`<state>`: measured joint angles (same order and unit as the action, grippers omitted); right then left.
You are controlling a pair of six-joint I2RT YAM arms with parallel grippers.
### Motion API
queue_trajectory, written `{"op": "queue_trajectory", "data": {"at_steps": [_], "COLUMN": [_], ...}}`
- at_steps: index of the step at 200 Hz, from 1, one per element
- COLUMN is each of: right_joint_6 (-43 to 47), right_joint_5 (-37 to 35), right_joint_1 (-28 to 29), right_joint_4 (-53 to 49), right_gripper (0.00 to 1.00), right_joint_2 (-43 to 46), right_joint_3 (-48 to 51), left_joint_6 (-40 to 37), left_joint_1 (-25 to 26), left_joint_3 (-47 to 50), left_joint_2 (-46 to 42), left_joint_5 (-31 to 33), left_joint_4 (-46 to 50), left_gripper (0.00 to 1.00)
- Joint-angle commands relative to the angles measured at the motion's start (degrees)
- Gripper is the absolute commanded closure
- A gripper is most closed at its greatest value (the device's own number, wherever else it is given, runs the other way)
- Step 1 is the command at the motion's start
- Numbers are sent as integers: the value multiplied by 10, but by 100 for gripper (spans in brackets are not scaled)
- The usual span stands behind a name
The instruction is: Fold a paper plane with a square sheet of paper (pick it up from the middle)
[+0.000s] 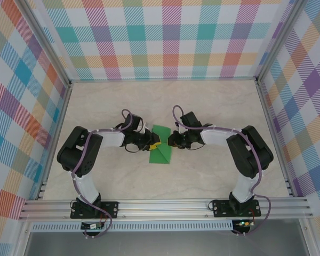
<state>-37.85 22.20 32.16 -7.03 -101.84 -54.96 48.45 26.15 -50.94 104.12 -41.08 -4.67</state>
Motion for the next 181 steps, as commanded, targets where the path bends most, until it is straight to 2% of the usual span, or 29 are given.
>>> {"op": "queue_trajectory", "data": {"at_steps": [1,30,67,92,113,142,181], "right_joint_6": [-19,-36,-45,-36,-47,-52,-51], "right_joint_5": [5,-28,-74,-119,-159,-196,-247], "right_joint_1": [-10,-17,-24,-24,-25,-25,-26], "right_joint_4": [-27,-53,-119,-162,-189,-206,-237], "right_gripper": [70,49,35,28,21,15,9], "right_joint_2": [40,94,143,175,216,276,315], "right_joint_3": [-4,2,-17,-29,-30,-15,-17], "left_joint_6": [-47,-78,-122,-162,-204,-284,-322], "left_joint_1": [9,11,15,21,23,33,42], "left_joint_3": [-17,-26,-43,-64,-109,-198,-326], "left_joint_2": [5,5,-12,-47,-83,-117,-114], "left_joint_5": [-10,-8,14,52,90,222,433], "left_joint_4": [5,13,54,124,240,428,608], "left_gripper": [77,84,93,95,95,95,95]}}
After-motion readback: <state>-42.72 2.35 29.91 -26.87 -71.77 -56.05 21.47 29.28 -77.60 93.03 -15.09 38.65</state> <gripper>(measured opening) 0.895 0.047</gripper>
